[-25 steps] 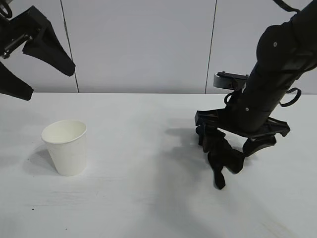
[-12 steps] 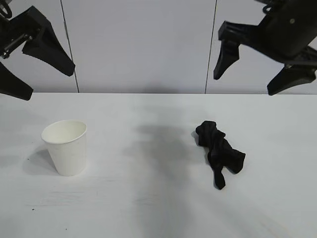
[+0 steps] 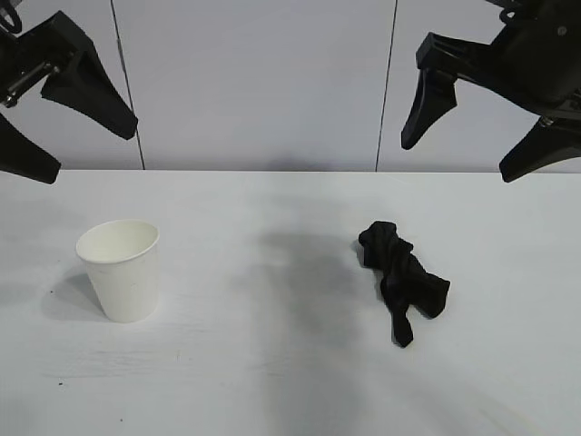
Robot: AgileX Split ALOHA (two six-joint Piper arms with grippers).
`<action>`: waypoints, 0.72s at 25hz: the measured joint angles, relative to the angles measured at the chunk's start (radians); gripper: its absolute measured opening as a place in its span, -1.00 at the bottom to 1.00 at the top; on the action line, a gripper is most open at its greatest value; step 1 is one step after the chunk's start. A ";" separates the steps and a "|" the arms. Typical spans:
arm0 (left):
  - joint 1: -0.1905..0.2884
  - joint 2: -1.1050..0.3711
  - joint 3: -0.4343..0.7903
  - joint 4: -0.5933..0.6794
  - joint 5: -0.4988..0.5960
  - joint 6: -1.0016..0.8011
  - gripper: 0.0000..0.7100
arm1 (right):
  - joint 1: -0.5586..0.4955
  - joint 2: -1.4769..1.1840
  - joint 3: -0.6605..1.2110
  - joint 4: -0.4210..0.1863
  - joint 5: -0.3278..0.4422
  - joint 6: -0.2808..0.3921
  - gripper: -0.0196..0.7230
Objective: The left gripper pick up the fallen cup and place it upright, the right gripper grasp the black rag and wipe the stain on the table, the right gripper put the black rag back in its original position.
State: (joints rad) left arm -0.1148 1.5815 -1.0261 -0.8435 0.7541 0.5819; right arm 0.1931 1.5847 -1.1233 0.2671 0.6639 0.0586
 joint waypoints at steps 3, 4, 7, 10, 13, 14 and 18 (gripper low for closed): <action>0.000 0.000 0.000 0.000 0.000 0.000 0.95 | 0.000 0.017 0.000 0.002 0.000 0.000 0.92; 0.000 0.000 0.000 0.000 0.000 0.000 0.95 | 0.000 0.025 0.000 0.002 0.000 -0.001 0.92; 0.000 0.000 0.000 0.000 -0.002 0.000 0.95 | 0.000 0.044 0.000 0.005 -0.001 -0.001 0.92; 0.000 0.000 0.000 0.000 -0.003 0.000 0.95 | 0.000 0.045 0.000 0.007 -0.002 -0.001 0.92; 0.000 0.000 0.000 0.000 -0.003 0.000 0.95 | 0.000 0.045 0.000 0.007 -0.002 -0.001 0.92; 0.000 0.000 0.000 0.000 -0.003 0.000 0.95 | 0.000 0.045 0.000 0.007 -0.003 -0.001 0.92; 0.000 0.000 0.000 0.000 -0.003 0.000 0.95 | 0.000 0.045 0.000 0.007 -0.004 -0.001 0.92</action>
State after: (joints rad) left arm -0.1148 1.5815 -1.0261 -0.8435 0.7513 0.5819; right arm 0.1931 1.6299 -1.1233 0.2738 0.6599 0.0574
